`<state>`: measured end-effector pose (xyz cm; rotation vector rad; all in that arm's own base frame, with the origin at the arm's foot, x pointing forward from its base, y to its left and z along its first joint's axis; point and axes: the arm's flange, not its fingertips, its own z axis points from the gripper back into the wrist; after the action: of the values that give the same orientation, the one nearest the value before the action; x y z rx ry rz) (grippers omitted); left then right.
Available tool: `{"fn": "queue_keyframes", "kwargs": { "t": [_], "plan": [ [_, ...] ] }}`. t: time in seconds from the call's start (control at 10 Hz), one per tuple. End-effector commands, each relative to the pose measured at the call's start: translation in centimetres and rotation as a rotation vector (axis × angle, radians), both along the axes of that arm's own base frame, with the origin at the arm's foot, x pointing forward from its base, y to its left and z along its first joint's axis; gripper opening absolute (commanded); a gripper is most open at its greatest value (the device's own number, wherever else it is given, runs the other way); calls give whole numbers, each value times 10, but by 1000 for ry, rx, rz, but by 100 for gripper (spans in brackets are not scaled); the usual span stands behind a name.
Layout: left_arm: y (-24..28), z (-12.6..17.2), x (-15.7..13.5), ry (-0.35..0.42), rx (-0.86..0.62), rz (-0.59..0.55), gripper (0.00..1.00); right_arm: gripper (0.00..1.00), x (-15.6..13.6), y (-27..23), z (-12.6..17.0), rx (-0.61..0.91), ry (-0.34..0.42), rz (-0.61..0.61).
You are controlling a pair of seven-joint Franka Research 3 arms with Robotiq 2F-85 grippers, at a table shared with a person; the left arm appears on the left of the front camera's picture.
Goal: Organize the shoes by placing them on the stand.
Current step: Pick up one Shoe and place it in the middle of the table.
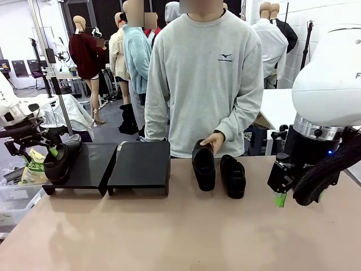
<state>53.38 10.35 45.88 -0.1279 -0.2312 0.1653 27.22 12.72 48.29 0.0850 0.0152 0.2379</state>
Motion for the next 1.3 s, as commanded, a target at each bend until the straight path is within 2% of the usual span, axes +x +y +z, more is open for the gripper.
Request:
{"fn": "queue_keyframes", "kwargs": {
  "t": [0.0, 0.1, 0.2, 0.4, 0.5, 0.7, 0.8, 0.9, 1.0, 1.1, 1.2],
  "plan": [
    [-45, 29, -50, -127, 83, -101, 100, 100, -1, 3, -1, 12, 6, -12],
    [-62, 40, -72, -146, 138, -112, 100, 100, -1, 3, -1, 12, 6, -12],
    [-77, 42, -90, -138, 96, -106, 100, 100, -1, 3, -1, 12, 6, -12],
    [-112, 20, -126, 103, -45, -128, 100, 100, -1, 3, -1, 12, 6, -12],
    [-129, 7, -138, 204, -81, -187, 100, 100, -1, 3, -1, 12, 6, -12],
    [-145, 15, -150, 149, -149, -204, 100, 100, -1, 3, -1, 12, 6, -12],
    [-141, 25, -147, 77, -111, -173, 100, 100, -1, 3, -1, 12, 6, -12],
    [-147, 1, -150, 192, -116, -208, 100, 100, -1, 3, -1, 12, 6, -12],
    [-147, 1, -150, 192, -116, -208, 100, 100, -1, 3, -1, 12, 6, -12],
    [-148, 12, -150, 161, -122, -206, 100, 100, -1, 3, -1, 12, 6, -12],
    [-168, -4, -153, 167, -84, -297, 100, 100, -1, 3, -1, 12, 6, -12]
  ]
}}
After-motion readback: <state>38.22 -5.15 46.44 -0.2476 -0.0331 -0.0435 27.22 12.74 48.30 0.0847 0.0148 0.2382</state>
